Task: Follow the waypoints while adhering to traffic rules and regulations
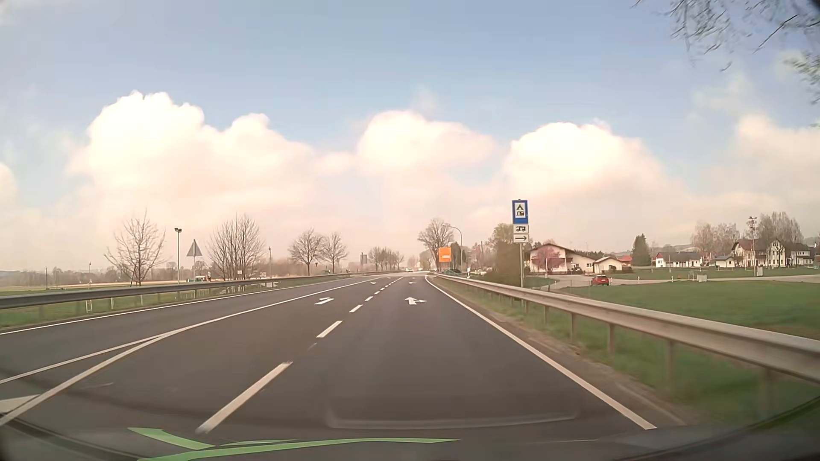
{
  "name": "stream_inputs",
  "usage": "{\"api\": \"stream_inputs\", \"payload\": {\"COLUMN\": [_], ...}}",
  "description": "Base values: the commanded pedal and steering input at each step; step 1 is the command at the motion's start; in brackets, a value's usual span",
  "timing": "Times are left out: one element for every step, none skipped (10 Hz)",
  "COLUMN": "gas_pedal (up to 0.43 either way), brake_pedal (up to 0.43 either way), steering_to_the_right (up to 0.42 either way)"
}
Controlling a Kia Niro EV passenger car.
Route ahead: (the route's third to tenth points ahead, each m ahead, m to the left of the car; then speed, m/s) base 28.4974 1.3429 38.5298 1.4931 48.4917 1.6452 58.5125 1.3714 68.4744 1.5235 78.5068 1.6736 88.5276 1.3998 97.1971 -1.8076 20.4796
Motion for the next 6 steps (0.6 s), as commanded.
{"api": "stream_inputs", "payload": {"gas_pedal": [0.000,0.000,0.000,0.000,0.000,0.000], "brake_pedal": [0.250,0.250,0.250,0.250,0.256,0.256], "steering_to_the_right": [0.001,0.001,0.001,0.001,0.001,0.001]}}
